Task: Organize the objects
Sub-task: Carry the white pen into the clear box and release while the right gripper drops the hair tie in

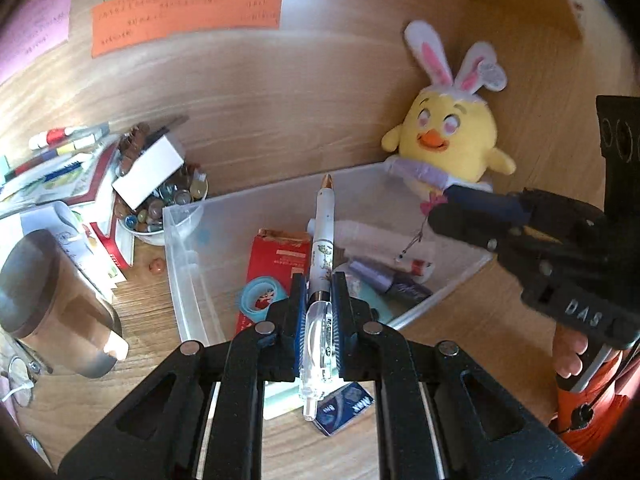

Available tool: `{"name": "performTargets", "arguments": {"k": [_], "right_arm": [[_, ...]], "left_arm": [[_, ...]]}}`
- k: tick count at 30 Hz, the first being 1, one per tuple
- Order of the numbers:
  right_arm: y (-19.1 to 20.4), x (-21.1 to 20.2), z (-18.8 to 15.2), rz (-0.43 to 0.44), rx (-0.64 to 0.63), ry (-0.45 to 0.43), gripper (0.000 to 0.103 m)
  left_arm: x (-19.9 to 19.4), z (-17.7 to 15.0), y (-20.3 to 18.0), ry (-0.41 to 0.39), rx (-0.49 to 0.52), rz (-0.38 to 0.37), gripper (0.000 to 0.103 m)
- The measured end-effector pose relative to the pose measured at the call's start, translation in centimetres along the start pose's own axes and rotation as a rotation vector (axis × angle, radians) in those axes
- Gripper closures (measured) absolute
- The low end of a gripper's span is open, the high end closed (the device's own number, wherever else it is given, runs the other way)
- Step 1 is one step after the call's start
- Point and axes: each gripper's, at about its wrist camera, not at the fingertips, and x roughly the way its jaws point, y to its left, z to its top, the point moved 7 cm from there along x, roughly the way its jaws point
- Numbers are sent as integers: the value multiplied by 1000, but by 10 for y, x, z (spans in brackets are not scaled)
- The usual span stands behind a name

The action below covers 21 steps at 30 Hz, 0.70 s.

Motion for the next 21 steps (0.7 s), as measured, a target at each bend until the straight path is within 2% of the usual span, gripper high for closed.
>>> {"name": "performTargets", "arguments": {"k": [4,10,18,21], "right_arm": [[-7,27,-13,7,12,67,79],[-17,53,-30,7,31,144,79],[-24,67,-37,-39,28,178,79],[-25,70,-38,-54,25,184,77]], "left_arm": [[17,-2,4,36,0,0,92],[27,-2,7,45,-5,-7,93],[20,-2,8,30,-5,-7,92],[13,-4,6,16,4,-1,88]]}}
